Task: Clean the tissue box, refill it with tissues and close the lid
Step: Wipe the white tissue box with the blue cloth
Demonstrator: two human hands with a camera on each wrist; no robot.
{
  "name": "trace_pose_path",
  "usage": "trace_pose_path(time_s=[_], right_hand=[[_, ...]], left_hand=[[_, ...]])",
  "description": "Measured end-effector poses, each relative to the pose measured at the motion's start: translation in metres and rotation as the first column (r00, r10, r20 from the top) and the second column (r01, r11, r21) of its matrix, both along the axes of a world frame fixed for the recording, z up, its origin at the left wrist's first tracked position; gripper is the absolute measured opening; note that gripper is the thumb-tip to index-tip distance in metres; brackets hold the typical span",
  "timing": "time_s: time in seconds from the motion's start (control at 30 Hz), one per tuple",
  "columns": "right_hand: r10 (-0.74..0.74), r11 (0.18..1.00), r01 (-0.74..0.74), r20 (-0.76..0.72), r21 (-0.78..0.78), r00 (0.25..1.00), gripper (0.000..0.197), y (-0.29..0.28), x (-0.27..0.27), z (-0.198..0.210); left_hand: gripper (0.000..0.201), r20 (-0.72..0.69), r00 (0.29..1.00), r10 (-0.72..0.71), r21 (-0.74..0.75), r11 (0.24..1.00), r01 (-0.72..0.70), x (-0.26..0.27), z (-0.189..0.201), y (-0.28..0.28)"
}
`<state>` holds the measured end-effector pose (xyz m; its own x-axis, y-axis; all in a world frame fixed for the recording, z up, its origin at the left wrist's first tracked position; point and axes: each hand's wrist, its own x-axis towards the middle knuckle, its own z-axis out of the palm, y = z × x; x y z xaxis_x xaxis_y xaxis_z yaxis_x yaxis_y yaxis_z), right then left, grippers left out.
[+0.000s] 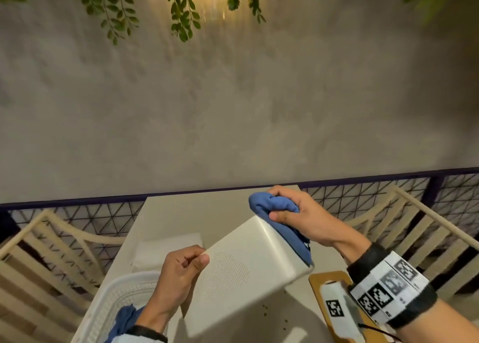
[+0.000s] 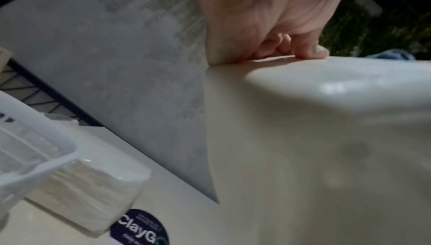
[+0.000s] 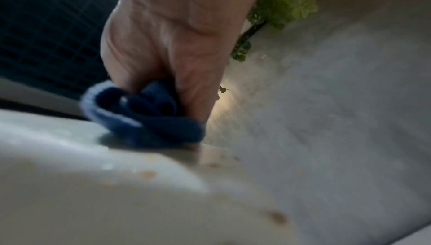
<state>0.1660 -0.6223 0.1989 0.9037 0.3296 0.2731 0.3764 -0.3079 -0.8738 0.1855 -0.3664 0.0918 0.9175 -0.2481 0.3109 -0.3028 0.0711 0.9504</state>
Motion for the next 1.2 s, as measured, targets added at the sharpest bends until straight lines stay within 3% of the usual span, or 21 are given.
trace_pose_path(time_s=[0.1, 0.27, 0.33, 0.37, 0.43, 0.53, 0.63, 0.7, 0.77, 0.87, 0.9, 1.0, 1.07, 1.2], right_hand=[[-0.013, 0.998, 0.018, 0.073, -0.060, 0.997, 0.024, 0.001, -0.001, -0.002], [0.018, 0.958, 0.018, 0.126, -0.285, 0.992, 0.021, 0.031, -0.005, -0.026], [-0.012, 0.938, 0.088, 0.223, -0.335, 0.975, 0.024, 0.038, -0.002, -0.037], [-0.048, 0.934, 0.140, 0.274, -0.328, 0.961, 0.025, 0.040, -0.001, -0.042], [-0.129, 0.945, 0.232, 0.389, -0.230, 0.912, 0.028, 0.048, -0.001, -0.051], [-0.136, 0.977, 0.195, 0.457, -0.083, 0.879, 0.034, 0.052, -0.013, -0.065], [-0.219, 0.963, 0.263, 0.384, -0.064, 0.897, 0.034, 0.020, -0.012, -0.071], [-0.300, 0.941, 0.335, 0.341, -0.049, 0.891, 0.034, 0.012, -0.006, -0.069], [-0.230, 0.960, 0.274, 0.413, -0.049, 0.881, 0.041, 0.030, -0.009, -0.063], [0.106, 0.984, -0.030, 0.451, -0.174, 0.886, 0.046, 0.037, -0.025, -0.072], [0.137, 0.979, -0.053, 0.436, -0.198, 0.889, 0.046, 0.029, -0.026, -0.075], [-0.072, 0.986, 0.125, 0.409, -0.106, 0.910, 0.034, 0.014, -0.009, -0.072], [-0.112, 0.985, 0.159, 0.443, -0.072, 0.889, 0.029, 0.034, -0.006, -0.061], [0.228, 0.947, -0.087, 0.460, -0.308, 0.858, 0.031, 0.041, -0.030, -0.073]], left_hand=[[0.061, -0.057, 0.992, -0.113, 0.037, 0.993, 0.115, -0.002, 0.000, -0.009], [0.057, -0.094, 0.971, -0.219, 0.165, 0.959, 0.232, -0.001, 0.016, -0.041], [0.038, -0.112, 0.976, -0.185, 0.139, 0.970, 0.200, -0.002, 0.017, -0.050], [0.025, -0.119, 0.982, -0.148, 0.088, 0.983, 0.159, -0.004, 0.017, -0.053], [0.020, -0.115, 0.990, -0.077, -0.017, 0.997, 0.076, -0.005, 0.013, -0.057], [0.019, -0.124, 0.989, -0.078, -0.169, 0.984, 0.056, -0.006, 0.004, -0.054], [0.044, -0.126, 0.985, -0.119, -0.229, 0.970, 0.088, -0.011, -0.002, -0.046], [0.049, -0.096, 0.991, -0.094, -0.205, 0.976, 0.073, -0.012, -0.003, -0.046], [0.049, -0.086, 0.995, -0.047, -0.215, 0.976, 0.027, -0.008, -0.001, -0.047], [0.046, -0.066, 0.998, 0.003, -0.262, 0.965, -0.020, -0.002, 0.001, -0.036], [0.044, -0.060, 0.998, 0.007, -0.266, 0.964, -0.022, -0.002, 0.003, -0.031], [0.040, -0.030, 0.999, -0.012, -0.207, 0.978, 0.005, -0.003, 0.006, -0.029], [0.040, -0.028, 1.000, 0.002, -0.201, 0.980, -0.008, -0.004, 0.007, -0.035], [0.046, -0.051, 0.996, 0.078, -0.260, 0.962, -0.089, -0.002, 0.005, -0.028]])
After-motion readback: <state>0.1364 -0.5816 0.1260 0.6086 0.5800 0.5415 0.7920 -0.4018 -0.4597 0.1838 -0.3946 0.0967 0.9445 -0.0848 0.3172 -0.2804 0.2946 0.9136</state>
